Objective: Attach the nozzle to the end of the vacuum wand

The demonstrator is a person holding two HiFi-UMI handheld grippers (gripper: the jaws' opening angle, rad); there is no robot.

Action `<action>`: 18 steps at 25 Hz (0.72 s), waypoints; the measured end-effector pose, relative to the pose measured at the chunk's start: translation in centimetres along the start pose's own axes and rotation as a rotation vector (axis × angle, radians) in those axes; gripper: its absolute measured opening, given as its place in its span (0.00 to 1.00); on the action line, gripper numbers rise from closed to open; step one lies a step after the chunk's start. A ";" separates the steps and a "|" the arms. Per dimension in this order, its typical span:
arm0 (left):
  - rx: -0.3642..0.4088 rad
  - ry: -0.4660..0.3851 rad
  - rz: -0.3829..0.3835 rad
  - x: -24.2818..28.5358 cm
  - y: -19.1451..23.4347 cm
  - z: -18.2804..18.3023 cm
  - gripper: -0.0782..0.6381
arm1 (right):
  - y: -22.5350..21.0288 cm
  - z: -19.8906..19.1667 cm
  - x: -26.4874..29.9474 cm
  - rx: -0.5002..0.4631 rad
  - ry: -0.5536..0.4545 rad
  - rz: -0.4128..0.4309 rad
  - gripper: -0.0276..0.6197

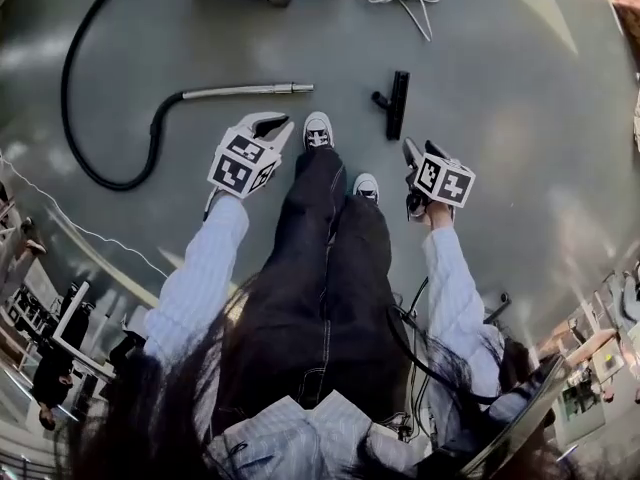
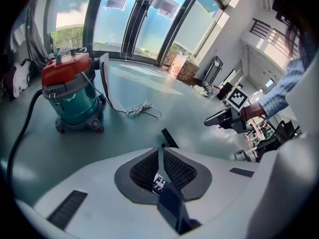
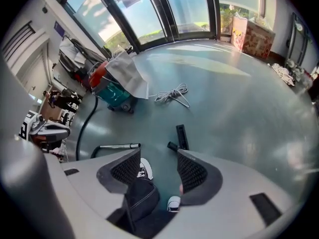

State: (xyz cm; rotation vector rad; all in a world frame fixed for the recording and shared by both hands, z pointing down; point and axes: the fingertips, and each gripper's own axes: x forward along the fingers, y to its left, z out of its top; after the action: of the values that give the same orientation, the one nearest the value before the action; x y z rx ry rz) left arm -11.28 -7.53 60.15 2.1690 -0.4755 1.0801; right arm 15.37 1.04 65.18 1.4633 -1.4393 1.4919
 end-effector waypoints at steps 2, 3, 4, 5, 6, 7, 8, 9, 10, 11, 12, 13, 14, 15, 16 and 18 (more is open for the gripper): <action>-0.019 -0.010 0.010 0.6 1.5 -1.0 0.14 | 0.0 -0.9 2.4 -0.025 0.044 -0.004 0.41; -0.027 -0.012 0.013 1.1 2.2 -1.7 0.16 | -0.1 -1.4 3.6 -0.049 0.065 -0.007 0.41; -0.032 -0.008 0.012 1.8 2.9 -2.5 0.19 | -0.2 -1.9 4.8 -0.073 0.082 -0.009 0.41; -0.031 0.004 0.007 2.8 3.5 -3.5 0.24 | -0.5 -2.4 6.1 -0.094 0.094 -0.006 0.41; -0.024 0.023 0.001 4.0 4.0 -4.5 0.29 | -0.8 -3.0 7.5 -0.111 0.100 0.001 0.41; -0.014 0.043 -0.004 5.3 4.6 -5.6 0.32 | -1.3 -3.5 8.9 -0.127 0.102 0.010 0.41; -0.004 0.060 -0.005 6.8 5.2 -6.6 0.33 | -1.9 -3.8 10.4 -0.146 0.101 0.017 0.41; 0.005 0.074 -0.004 8.4 5.9 -7.5 0.35 | -2.7 -4.1 11.9 -0.169 0.101 0.019 0.41; 0.017 0.084 -0.001 9.9 6.4 -8.3 0.37 | -3.6 -4.4 13.4 -0.195 0.103 0.012 0.41; 0.034 0.094 0.003 11.4 7.0 -9.2 0.38 | -4.7 -4.8 14.8 -0.221 0.106 -0.002 0.41; 0.058 0.105 0.007 12.9 7.6 -10.1 0.39 | -5.7 -5.1 16.2 -0.244 0.108 -0.020 0.41; 0.088 0.119 0.013 14.3 8.4 -10.9 0.39 | -6.8 -5.4 17.6 -0.267 0.108 -0.039 0.41; 0.118 0.135 0.021 15.7 9.2 -11.8 0.40 | -7.8 -5.6 19.1 -0.289 0.105 -0.057 0.41; 0.146 0.151 0.031 17.2 10.1 -12.6 0.40 | -8.7 -5.8 20.7 -0.310 0.100 -0.072 0.41; 0.170 0.165 0.042 18.6 11.1 -13.4 0.41 | -9.6 -5.9 22.4 -0.330 0.096 -0.084 0.41; 0.208 0.184 0.066 21.5 13.1 -14.9 0.41 | -11.0 -6.1 25.6 -0.359 0.090 -0.096 0.42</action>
State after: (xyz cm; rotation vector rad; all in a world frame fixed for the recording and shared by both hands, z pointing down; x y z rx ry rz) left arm -14.47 -7.16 89.18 2.2157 -0.3671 1.4050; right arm 18.28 2.64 93.56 1.2119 -1.4693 1.1544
